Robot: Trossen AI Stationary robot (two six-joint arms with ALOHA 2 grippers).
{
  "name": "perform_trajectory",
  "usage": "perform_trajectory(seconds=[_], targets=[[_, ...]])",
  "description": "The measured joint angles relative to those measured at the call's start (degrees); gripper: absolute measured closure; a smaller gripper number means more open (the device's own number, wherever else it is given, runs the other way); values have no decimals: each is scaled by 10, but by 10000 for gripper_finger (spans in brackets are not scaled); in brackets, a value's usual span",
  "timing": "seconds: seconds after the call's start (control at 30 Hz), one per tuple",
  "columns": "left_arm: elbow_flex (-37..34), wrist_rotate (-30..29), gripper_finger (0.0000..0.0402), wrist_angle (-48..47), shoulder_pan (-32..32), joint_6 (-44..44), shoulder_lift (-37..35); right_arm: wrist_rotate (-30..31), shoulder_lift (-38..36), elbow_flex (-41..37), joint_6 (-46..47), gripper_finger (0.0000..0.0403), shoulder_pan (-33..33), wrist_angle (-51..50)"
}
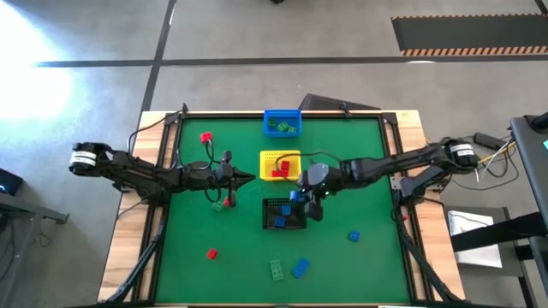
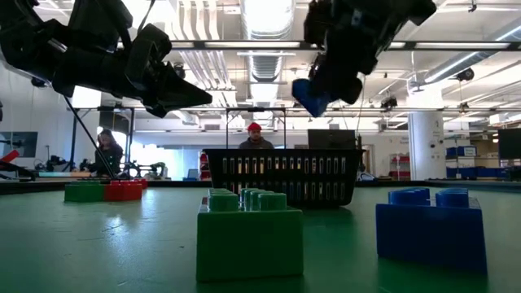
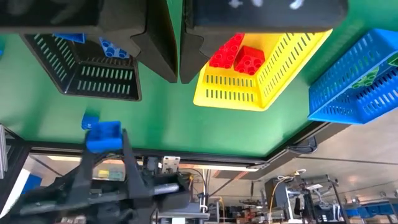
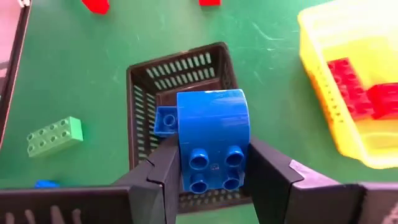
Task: Sort & place blocks by color
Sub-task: Put the blue game piece into the black bin
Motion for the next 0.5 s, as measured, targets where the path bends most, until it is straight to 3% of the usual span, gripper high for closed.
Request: perform_trajectory(seconds=[0.3,0.5], targets=[[0,0,402,0,0,0,0,-19,104,70,-12,273,4,-6],[-1,0,402,0,0,0,0,-20,193,163,-28,273,22,-96]])
